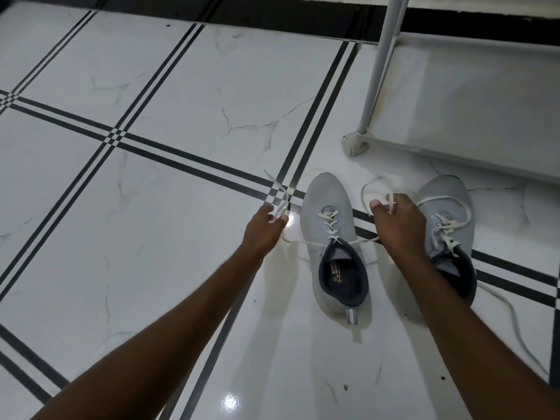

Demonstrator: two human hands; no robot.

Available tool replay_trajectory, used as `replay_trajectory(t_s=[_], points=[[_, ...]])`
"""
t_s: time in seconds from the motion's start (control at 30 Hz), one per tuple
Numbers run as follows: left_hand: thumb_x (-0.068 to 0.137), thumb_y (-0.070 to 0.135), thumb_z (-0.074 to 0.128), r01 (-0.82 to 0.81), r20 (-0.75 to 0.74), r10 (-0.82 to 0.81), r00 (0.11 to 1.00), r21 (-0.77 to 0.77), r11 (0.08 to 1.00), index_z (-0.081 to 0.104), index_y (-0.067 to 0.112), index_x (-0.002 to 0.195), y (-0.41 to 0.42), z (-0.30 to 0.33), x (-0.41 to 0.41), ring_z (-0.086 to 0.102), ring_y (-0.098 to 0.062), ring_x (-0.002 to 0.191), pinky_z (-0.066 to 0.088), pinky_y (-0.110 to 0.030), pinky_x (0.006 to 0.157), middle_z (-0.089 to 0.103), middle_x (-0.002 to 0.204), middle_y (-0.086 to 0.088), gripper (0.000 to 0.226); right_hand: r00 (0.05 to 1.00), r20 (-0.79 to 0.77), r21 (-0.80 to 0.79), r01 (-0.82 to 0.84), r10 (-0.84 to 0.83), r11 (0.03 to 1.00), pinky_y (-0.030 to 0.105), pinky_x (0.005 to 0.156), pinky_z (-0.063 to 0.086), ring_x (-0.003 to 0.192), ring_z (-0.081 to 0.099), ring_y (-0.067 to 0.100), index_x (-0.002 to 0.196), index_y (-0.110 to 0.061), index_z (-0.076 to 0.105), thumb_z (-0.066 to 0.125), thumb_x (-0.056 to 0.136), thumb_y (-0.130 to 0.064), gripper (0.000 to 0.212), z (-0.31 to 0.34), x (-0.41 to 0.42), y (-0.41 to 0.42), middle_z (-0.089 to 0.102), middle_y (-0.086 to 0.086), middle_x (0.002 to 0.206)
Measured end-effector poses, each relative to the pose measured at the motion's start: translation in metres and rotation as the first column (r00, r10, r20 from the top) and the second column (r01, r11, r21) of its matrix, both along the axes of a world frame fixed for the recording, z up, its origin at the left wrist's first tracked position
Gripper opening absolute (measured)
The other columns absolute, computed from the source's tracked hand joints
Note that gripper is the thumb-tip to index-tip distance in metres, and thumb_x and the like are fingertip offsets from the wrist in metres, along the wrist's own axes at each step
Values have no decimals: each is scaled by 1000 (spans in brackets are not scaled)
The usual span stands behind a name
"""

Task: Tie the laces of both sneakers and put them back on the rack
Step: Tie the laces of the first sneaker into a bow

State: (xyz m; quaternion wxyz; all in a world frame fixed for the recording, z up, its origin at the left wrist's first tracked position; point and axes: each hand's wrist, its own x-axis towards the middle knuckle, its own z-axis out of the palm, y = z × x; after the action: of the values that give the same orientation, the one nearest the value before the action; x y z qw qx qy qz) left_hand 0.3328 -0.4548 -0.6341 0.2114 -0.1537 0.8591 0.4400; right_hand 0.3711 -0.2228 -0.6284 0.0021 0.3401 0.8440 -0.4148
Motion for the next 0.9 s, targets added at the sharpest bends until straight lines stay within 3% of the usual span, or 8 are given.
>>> replay_trajectory(t_s=[0.07, 0.13, 0.23, 0.33, 0.47, 0.6, 0.73, 0.9], points=[[92, 13, 65, 115, -280, -176, 944, -221, 968, 52, 8, 137, 6, 5, 11, 51, -25, 122, 43, -40, 105, 57, 133, -10, 46, 995, -91, 265, -12, 38, 964, 44, 97, 42, 120, 51, 41, 134, 0, 52, 65, 87, -16, 51, 7, 14, -3, 59, 22, 131], [89, 9, 69, 313, -371, -377, 849, -221, 924, 62, 13, 129, 16, 12, 22, 53, -19, 121, 40, -34, 106, 63, 130, -5, 40, 979, -154, 363, -71, 135, 929, 44, 94, 43, 116, 50, 41, 133, -4, 55, 60, 85, 1, 49, 11, 28, -10, 61, 20, 128], [85, 21, 75, 520, -275, -569, 775, -235, 821, 75, 24, 102, 26, 6, 31, 66, -12, 99, 47, -39, 98, 77, 100, 7, 17, 942, 13, 203, -331, 335, 922, 36, 81, 51, 97, 62, 32, 103, -21, 74, 56, 81, 2, 37, 4, 39, -14, 72, 13, 102], [84, 24, 75, 546, -295, -625, 723, -310, 778, 77, 24, 90, 20, 3, 30, 66, -7, 74, 50, -30, 81, 76, 78, 7, 6, 892, 117, 128, -449, 436, 884, 33, 71, 53, 78, 67, 24, 74, -28, 71, 70, 79, -13, 16, 5, 42, -8, 74, 1, 79], [87, 25, 75, 677, -110, -715, 690, -252, 692, 79, 17, 85, 0, 23, 9, 59, -2, 61, 39, -17, 63, 69, 67, 8, 9, 873, 198, 104, -470, 445, 876, 28, 65, 46, 71, 64, 21, 60, -32, 62, 77, 76, -20, 25, 10, 37, 13, 69, -2, 68], [89, 36, 71, 687, 77, -684, 726, -33, 726, 79, 17, 86, -25, 57, -15, 68, -3, 76, 48, -19, 78, 74, 76, 7, 20, 772, 271, -21, -592, 575, 806, 24, 57, 40, 60, 61, 11, 57, -30, 68, 80, 76, -19, 25, 42, 25, 49, 68, -5, 58], [89, 29, 73, 500, -43, -508, 860, 262, 825, 78, 12, 90, -28, 77, -20, 71, -11, 98, 51, -27, 94, 78, 94, 1, 18, 783, 116, -57, -609, 611, 791, 29, 65, 46, 68, 66, 18, 70, -25, 76, 79, 79, -23, 10, 72, 13, 52, 72, -3, 67], [85, 35, 75, 210, -447, -455, 770, -496, 843, 81, 26, 90, 7, 51, -27, 52, -13, 80, 39, -26, 63, 59, 84, 2, 13, 876, -96, 265, -434, 472, 861, 25, 79, 32, 100, 55, 27, 78, -26, 75, 73, 80, -13, 13, 47, -6, 23, 66, 1, 95]])
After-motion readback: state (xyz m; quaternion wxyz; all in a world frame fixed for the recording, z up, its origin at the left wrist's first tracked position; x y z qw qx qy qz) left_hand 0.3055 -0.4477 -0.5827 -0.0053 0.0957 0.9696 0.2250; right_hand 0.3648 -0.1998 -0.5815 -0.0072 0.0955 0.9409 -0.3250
